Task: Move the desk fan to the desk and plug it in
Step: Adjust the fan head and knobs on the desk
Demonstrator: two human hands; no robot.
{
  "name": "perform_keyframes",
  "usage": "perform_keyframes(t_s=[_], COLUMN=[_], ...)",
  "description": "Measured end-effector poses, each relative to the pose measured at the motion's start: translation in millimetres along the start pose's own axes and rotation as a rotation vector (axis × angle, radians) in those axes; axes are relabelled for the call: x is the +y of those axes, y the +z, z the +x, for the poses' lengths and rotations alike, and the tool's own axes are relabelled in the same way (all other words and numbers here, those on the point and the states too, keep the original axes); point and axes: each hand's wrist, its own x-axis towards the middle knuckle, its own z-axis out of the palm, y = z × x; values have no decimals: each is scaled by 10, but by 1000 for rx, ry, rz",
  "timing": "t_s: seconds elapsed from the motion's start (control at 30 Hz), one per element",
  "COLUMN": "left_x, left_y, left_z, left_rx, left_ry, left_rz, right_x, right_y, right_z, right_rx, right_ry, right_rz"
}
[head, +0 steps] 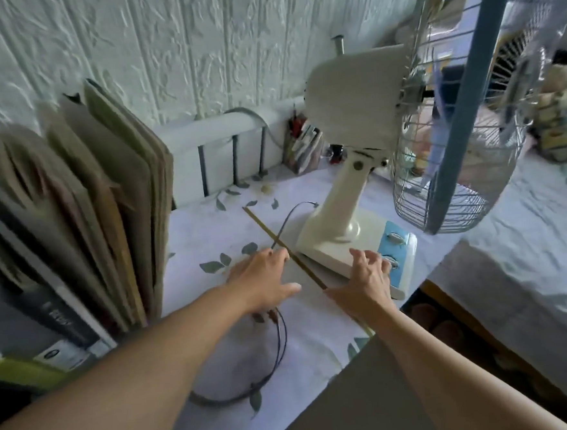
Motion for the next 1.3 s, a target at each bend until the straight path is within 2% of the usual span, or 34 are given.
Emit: perform_keyframes(t_s=[0.23, 0.5, 0.73, 0.93, 1.13, 1.23, 1.3], left_x=[419, 773, 808, 958, 1184, 1333, 1419], left_y=[-59, -194, -225, -138, 37, 96, 134], left_z=[652, 1261, 1465, 1512, 1509, 1546, 1558], left_rx=[152, 246, 269, 395, 577, 656, 699], left_ry=[81, 165, 184, 136, -4, -80, -125], left_rz=[-307, -617, -674, -639, -603, -566, -552], right_x=[228, 343, 434, 705, 1057, 1200, 1298], right_y=[66, 258, 261, 76, -91, -174, -192], right_z=[239, 412, 471, 637, 984, 1186, 1316], right_rx=[14, 134, 228, 173, 136, 132, 128], right_ry=[-22, -84, -87, -183, -326, -379, -395], right_rz=[-105, -278, -231, -244, -239, -143, -188])
